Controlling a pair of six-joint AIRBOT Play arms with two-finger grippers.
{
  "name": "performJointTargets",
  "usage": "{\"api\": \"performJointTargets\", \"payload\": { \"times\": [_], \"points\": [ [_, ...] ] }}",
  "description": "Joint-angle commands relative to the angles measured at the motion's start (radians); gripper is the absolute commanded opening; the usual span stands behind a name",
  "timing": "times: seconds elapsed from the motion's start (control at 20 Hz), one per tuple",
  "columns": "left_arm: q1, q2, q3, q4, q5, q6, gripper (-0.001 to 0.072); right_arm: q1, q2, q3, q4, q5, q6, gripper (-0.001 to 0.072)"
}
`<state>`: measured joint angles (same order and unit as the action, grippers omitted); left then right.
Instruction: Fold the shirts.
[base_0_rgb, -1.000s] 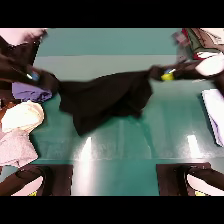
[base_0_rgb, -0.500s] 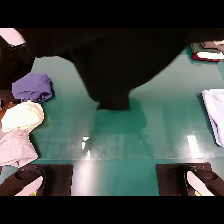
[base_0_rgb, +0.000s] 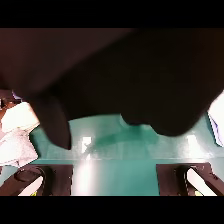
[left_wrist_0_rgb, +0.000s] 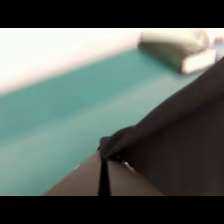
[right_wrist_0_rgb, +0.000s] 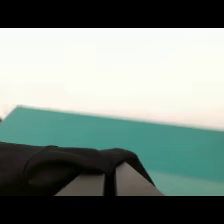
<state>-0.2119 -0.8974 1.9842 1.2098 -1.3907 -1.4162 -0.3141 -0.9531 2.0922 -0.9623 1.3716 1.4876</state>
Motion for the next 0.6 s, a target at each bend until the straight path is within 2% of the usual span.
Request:
{"api": "performJointTargets", "payload": {
  "times": [0.0, 0.15, 0.3, 0.45, 0.55],
  "points": [
    [0.001, -0.03, -0.272, 0.009, -0.081, 0.002, 0.0024, 0.071, -0.097, -0.091, 0.041, 0.096, 0.024, 0.0021],
    [0.001, -0.095, -0.582, 0.01, -0.025, 0.003, 0.0025, 0.258, -0.225, -0.248, -0.104, 0.119, 0.024, 0.0021],
    [0.001, -0.183, -0.813, 0.055, 0.161, 0.017, 0.0025, 0.397, -0.361, -0.344, -0.285, -0.011, 0.023, 0.0022],
    [0.044, -0.321, -0.819, 0.069, 0.266, -0.023, 0.0026, 0.445, -0.5, -0.361, -0.328, -0.174, 0.023, 0.0023],
    [0.082, -0.38, -0.779, 0.068, 0.323, -0.048, 0.0025, 0.444, -0.581, -0.327, -0.315, -0.219, 0.024, 0.0024]
  ]
}}
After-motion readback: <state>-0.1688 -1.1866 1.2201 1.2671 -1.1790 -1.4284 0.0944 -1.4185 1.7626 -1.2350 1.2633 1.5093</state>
